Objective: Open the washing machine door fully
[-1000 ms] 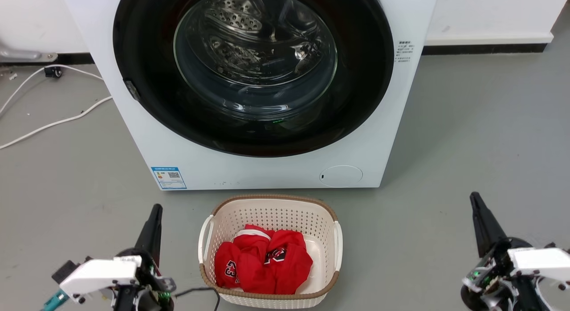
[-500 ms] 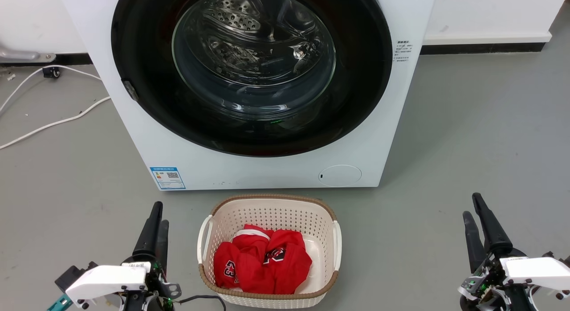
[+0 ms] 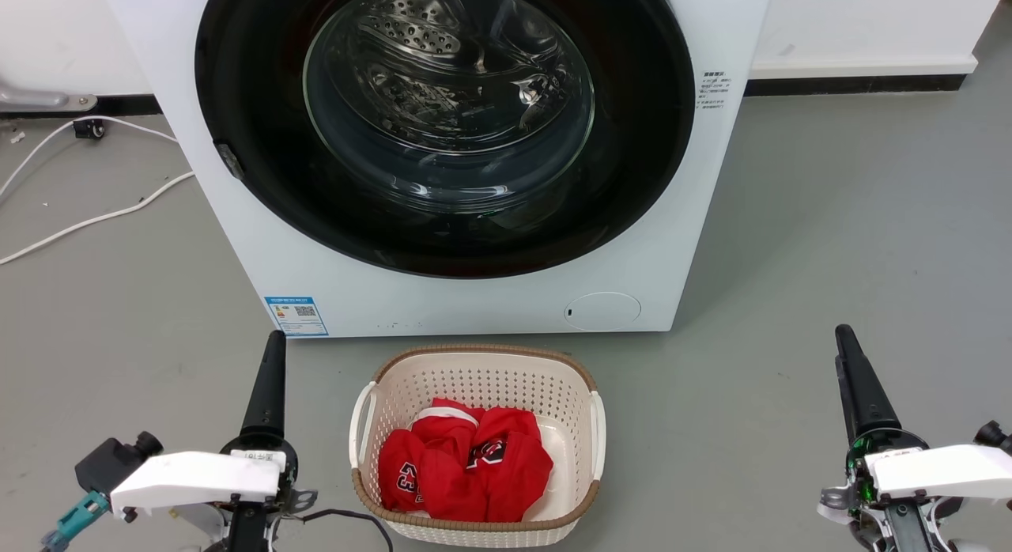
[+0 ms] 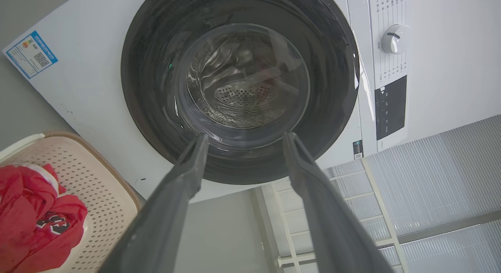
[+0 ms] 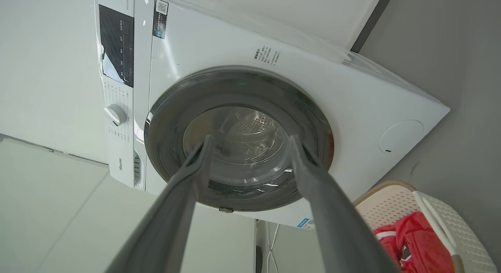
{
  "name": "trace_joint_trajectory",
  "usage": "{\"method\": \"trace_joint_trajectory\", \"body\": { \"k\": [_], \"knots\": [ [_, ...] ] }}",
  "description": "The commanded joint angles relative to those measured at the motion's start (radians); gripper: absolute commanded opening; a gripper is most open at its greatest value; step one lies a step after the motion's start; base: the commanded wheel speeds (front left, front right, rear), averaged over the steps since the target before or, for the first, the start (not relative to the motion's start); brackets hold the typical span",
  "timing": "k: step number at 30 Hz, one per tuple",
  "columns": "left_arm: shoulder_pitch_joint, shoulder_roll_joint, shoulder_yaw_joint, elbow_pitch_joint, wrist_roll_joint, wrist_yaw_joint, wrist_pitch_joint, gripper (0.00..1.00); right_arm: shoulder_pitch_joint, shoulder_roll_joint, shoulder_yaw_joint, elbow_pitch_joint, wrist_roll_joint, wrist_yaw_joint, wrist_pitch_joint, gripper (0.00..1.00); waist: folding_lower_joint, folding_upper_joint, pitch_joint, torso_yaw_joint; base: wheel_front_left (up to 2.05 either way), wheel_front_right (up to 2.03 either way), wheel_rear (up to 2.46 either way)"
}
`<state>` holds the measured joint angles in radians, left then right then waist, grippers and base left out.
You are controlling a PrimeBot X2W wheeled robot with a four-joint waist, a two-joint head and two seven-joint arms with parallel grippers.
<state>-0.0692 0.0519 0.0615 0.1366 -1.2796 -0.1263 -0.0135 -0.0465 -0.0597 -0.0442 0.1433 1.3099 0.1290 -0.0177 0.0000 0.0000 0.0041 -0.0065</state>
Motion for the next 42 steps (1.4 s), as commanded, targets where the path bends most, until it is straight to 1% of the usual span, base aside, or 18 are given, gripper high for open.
{"method": "trace_joint_trajectory", "body": {
  "k": [1, 15, 24, 30, 36, 42],
  "knots": [
    [-0.023, 0.004, 0.0, -0.026, 0.036, -0.003, -0.009, 1.0, -0.007, -0.001, 0.003, -0.027, -0.035, 0.001, -0.01, 1.0, 0.0, 0.0, 0.0, 0.0, 0.0, 0.0, 0.0],
    [-0.012, 0.003, -0.017, -0.08, 0.293, -0.004, -0.059, 1.0, 0.013, 0.001, 0.025, -0.083, -0.348, 0.001, -0.059, 1.0, 0.0, 0.0, -0.002, 0.005, 0.0, 0.0, 0.0],
    [-0.002, 0.002, -0.027, -0.089, 0.457, -0.004, -0.088, 1.0, 0.025, 0.003, 0.039, -0.1, -0.546, 0.001, -0.087, 1.0, 0.0, 0.0, -0.004, 0.005, 0.0, 0.0, 0.0],
    [-0.001, 0.002, -0.023, -0.091, 0.548, -0.004, -0.106, 1.0, 0.034, 0.004, 0.042, -0.107, -0.678, 0.002, -0.104, 1.0, 0.0, 0.0, -0.004, 0.005, 0.0, 0.0, 0.0],
    [-0.001, 0.001, -0.029, -0.093, 0.645, 0.002, -0.122, 1.0, 0.04, 0.004, 0.042, -0.107, -0.782, 0.002, -0.12, 1.0, 0.0, 0.0, -0.002, 0.004, 0.0, 0.0, 0.0],
    [0.003, 0.001, -0.039, -0.086, 0.743, 0.006, -0.138, 1.0, 0.043, 0.005, 0.043, -0.109, -0.861, 0.002, -0.123, 1.0, 0.0, 0.0, -0.002, 0.004, 0.0, 0.0, 0.0]
  ]
}}
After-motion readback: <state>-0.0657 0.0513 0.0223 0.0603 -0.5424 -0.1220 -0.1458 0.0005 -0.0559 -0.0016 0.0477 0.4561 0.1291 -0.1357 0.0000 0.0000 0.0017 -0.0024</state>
